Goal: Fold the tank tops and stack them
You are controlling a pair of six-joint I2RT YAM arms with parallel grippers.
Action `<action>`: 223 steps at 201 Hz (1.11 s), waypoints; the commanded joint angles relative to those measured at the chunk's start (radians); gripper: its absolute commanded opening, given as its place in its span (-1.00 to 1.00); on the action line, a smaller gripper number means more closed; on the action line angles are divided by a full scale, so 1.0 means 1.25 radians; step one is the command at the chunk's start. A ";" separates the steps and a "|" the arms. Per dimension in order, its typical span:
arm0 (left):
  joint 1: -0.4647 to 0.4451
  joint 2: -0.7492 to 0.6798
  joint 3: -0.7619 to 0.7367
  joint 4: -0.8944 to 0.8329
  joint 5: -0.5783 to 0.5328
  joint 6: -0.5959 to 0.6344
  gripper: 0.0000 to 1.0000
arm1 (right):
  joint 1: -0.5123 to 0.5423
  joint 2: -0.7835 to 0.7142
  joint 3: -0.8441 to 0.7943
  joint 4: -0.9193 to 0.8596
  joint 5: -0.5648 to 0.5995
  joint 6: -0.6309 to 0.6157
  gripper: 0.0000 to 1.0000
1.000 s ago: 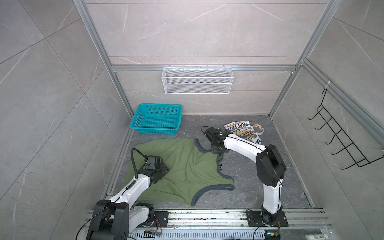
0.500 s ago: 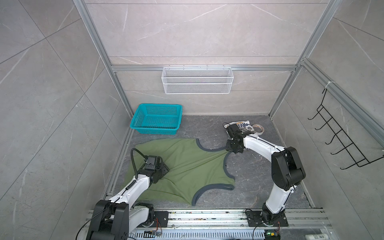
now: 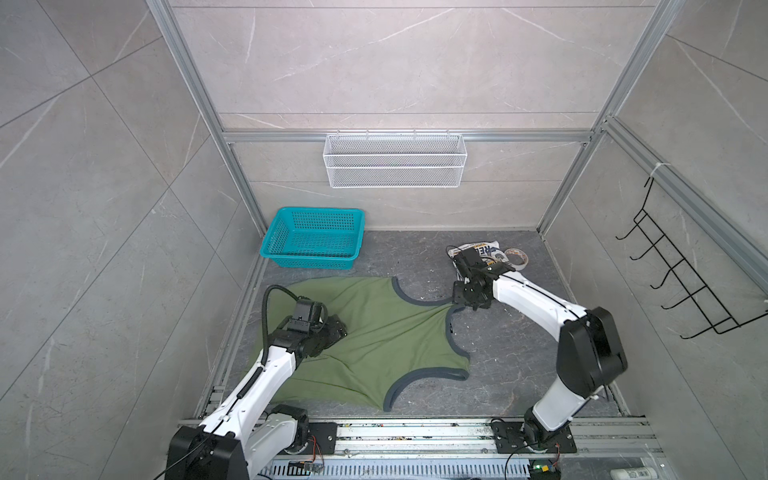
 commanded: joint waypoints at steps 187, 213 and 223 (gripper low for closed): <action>-0.115 0.102 -0.020 0.038 -0.113 -0.029 0.53 | 0.031 -0.152 -0.442 0.002 -0.098 0.279 -0.14; -0.116 0.056 -0.013 -0.001 -0.127 -0.038 0.54 | -0.058 -0.147 -0.430 0.008 -0.098 0.224 -0.16; -0.116 0.035 -0.011 -0.032 -0.134 -0.044 0.54 | -0.098 -0.138 -0.420 0.011 -0.097 0.198 -0.17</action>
